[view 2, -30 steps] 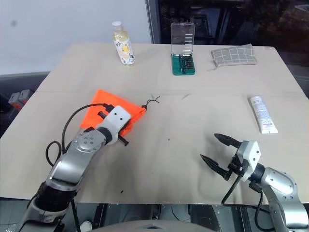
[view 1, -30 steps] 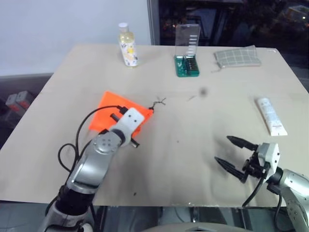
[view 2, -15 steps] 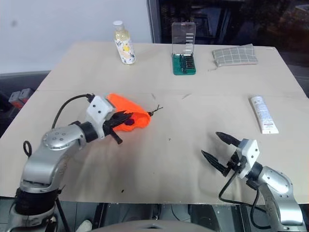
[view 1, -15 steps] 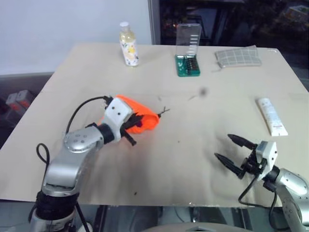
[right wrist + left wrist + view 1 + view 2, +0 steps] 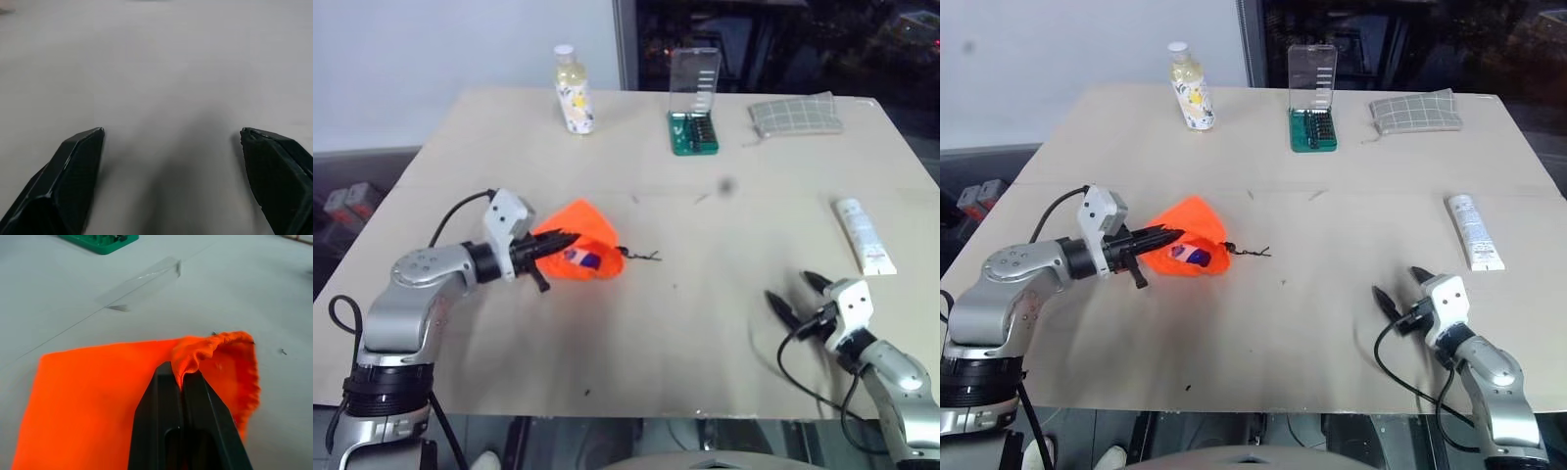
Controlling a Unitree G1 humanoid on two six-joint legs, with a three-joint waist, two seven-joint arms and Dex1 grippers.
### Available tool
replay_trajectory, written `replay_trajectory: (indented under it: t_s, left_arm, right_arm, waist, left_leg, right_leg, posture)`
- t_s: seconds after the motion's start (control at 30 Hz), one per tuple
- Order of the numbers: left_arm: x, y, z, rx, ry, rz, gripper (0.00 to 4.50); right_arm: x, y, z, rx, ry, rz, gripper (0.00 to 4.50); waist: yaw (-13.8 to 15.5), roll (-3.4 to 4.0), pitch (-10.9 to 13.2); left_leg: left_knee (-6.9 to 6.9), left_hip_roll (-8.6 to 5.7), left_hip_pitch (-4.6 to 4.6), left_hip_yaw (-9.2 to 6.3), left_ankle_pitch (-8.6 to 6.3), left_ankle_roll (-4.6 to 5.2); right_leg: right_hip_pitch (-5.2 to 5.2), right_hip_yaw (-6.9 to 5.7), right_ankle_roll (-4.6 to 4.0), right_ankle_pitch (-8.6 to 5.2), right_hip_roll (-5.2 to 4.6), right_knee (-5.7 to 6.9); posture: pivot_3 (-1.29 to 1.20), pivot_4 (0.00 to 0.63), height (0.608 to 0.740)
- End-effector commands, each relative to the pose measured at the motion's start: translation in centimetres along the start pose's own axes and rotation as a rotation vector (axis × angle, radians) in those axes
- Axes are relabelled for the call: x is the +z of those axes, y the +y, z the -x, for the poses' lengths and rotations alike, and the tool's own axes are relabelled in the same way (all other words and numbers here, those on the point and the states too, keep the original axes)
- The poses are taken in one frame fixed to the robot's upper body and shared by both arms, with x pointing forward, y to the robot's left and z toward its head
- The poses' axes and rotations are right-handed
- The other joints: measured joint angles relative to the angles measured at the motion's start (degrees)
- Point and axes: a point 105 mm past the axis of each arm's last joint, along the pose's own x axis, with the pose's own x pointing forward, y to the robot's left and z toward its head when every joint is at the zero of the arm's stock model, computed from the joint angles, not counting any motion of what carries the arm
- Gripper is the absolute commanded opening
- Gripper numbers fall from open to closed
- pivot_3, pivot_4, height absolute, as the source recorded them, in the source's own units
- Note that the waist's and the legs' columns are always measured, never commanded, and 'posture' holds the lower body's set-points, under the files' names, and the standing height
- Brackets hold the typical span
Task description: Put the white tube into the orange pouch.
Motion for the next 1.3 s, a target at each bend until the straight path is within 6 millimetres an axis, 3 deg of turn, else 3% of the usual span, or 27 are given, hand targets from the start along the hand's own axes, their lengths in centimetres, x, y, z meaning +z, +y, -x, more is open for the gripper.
replay_trajectory:
  t_s: [0.03,0.17,0.3,0.43,0.5,0.6,0.67,0.8,0.9,1.03,1.2,1.3]
  left_arm:
    - [1.1,0.4,0.0,-0.011,-0.042,-0.037,0.01]
    - [1.4,-0.3,-0.4,-0.049,-0.059,-0.025,0.01]
    - [1.3,-0.4,-0.5,-0.053,-0.051,-0.032,0.01]
    - [1.5,-0.4,-0.6,-0.061,-0.056,-0.038,0.01]
    - [1.5,-0.5,-0.7,-0.061,-0.057,-0.039,0.01]
    - [1.4,-0.6,-0.7,-0.060,-0.054,-0.046,0.01]
    - [1.4,-0.6,-0.6,-0.058,-0.056,-0.046,0.01]
    - [1.5,-0.8,-0.6,-0.050,-0.067,-0.062,0.01]
    - [1.6,-1.1,-0.8,-0.056,-0.071,-0.064,0.01]
    - [1.5,-1.3,-1.0,-0.064,-0.075,-0.062,0.01]
    - [1.7,-1.2,-1.2,-0.060,-0.084,-0.066,0.01]
    - [1.8,-1.2,-1.1,-0.056,-0.089,-0.067,0.01]
  right_arm:
    - [-2.3,-2.9,1.2,-0.197,0.104,-0.063,4.50]
    - [-1.6,-4.9,1.6,-0.338,0.040,-0.237,4.50]
    - [-1.1,-5.0,1.6,-0.358,-0.017,-0.385,4.50]
    - [-1.3,-7.1,2.0,-0.474,-0.031,-0.453,4.50]
    - [-1.3,-7.9,2.3,-0.504,0.000,-0.352,4.50]
    - [-0.7,-8.9,2.7,-0.478,0.082,0.064,4.50]
    - [0.2,-8.5,2.5,-0.429,0.050,0.148,4.50]
    - [4.6,-8.2,2.2,-0.400,-0.126,0.261,4.50]
    - [4.8,-10.2,1.7,-0.428,-0.075,0.266,4.50]
    - [4.2,-14.4,-0.6,-0.349,0.077,0.147,4.50]
    - [4.6,-17.6,-2.2,-0.321,0.146,0.083,4.50]
    - [4.3,-18.2,-2.9,-0.288,0.194,0.020,4.50]
  waist:
    - [0.0,-0.08,0.0]
    - [0.1,-0.11,0.0]
    - [0.1,-0.10,0.0]
    - [0.0,-0.08,0.0]
    - [0.1,-0.09,0.0]
    - [0.2,0.07,0.1]
    - [0.1,0.02,0.1]
    - [-0.9,0.11,0.2]
    - [-1.5,0.13,0.2]
    - [-1.5,0.09,0.3]
    - [-1.5,0.07,0.4]
    - [-1.5,0.07,0.4]
  left_leg:
    - [0.01,0.00,-0.01,0.00,0.00,0.00]
    - [0.02,0.00,0.00,0.00,0.00,0.00]
    - [0.01,0.00,-0.01,-0.01,0.00,0.01]
    - [0.00,0.04,-0.01,-0.01,-0.01,0.01]
    - [0.00,0.01,-0.01,0.00,-0.01,0.01]
    - [0.01,-0.09,-0.06,0.01,-0.01,0.03]
    - [-0.01,-0.24,-0.06,0.02,-0.01,0.03]
    - [-0.02,-0.05,-0.06,0.03,-0.01,0.02]
    - [-0.02,-0.01,-0.03,0.04,-0.01,0.02]
    - [0.01,0.02,0.08,0.16,-0.01,0.03]
    - [-0.01,0.04,0.03,0.16,-0.01,0.04]
    - [-0.05,0.04,-0.08,0.19,0.00,0.03]
  right_leg:
    - [0.00,0.00,0.00,0.00,0.00,0.00]
    - [0.04,0.02,0.00,0.00,-0.03,0.00]
    - [0.03,0.03,0.00,0.00,-0.04,0.01]
    - [0.02,0.03,0.00,0.01,-0.02,0.02]
    - [0.02,0.03,0.00,0.01,-0.04,0.02]
    - [0.00,0.03,0.00,0.00,-0.10,0.01]
    - [-0.02,0.05,0.02,-0.01,-0.16,-0.01]
    - [-0.03,0.07,0.03,0.00,-0.01,-0.01]
    - [-0.03,0.08,0.03,0.00,0.01,0.05]
    - [0.00,0.17,0.03,0.01,0.04,0.09]
    - [-0.02,0.13,0.03,0.02,0.06,0.04]
    - [-0.09,0.14,0.04,0.02,0.05,-0.04]
  posture:
    - [0.00,0.150,0.740]
    - [0.00,0.150,0.740]
    - [0.00,0.150,0.740]
    - [0.00,0.150,0.740]
    - [0.00,0.150,0.740]
    - [0.00,0.150,0.740]
    - [0.00,0.150,0.740]
    - [0.00,0.150,0.740]
    - [0.00,0.150,0.740]
    - [0.00,0.150,0.740]
    - [0.00,0.150,0.740]
    - [0.00,0.150,0.740]
